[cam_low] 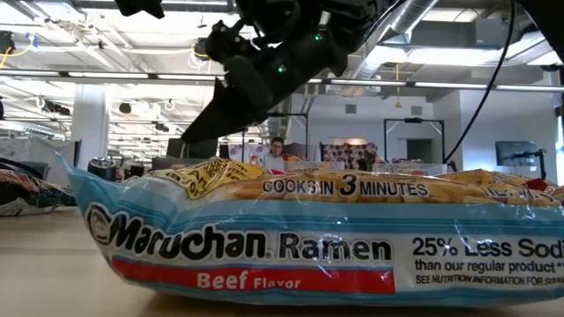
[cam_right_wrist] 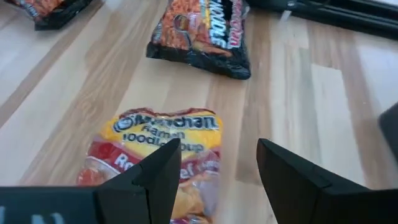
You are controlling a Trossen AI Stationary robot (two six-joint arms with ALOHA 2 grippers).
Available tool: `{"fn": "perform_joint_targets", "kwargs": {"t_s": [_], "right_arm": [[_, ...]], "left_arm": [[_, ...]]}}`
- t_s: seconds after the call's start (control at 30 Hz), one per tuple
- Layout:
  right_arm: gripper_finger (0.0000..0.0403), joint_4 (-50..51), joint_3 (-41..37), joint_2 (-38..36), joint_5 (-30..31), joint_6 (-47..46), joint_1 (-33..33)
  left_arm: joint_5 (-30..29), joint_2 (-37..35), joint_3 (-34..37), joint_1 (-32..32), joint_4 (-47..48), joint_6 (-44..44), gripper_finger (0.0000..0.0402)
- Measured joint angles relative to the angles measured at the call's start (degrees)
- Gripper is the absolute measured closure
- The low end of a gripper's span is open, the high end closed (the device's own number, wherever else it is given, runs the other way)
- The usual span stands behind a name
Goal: Sort Maruchan noodles
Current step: Put the red noodle pack into the left transparent bin
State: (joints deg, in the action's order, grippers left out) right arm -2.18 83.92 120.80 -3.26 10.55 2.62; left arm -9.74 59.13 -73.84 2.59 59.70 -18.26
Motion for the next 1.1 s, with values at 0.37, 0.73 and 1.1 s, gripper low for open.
{"fn": "perform_joint_targets", "kwargs": {"t_s": [0.37, 0.73, 1.1], "right_arm": [[0.0168, 1.4, 1.1, 2.3, 0.2, -1.0, 1.8], [0.0168, 3.2, 1.1, 4.6, 0.3, -2.6, 1.4], [0.0228, 4.7, 1.6, 7.5, -0.5, -12.3, 0.2]], "left_arm": [[0.0, 0.0, 0.0, 0.0, 0.0, -0.1, 0.0280], [0.0, 0.0, 0.0, 0.0, 0.0, -0.2, 0.0280], [0.0, 0.0, 0.0, 0.0, 0.0, -0.2, 0.0280]]}}
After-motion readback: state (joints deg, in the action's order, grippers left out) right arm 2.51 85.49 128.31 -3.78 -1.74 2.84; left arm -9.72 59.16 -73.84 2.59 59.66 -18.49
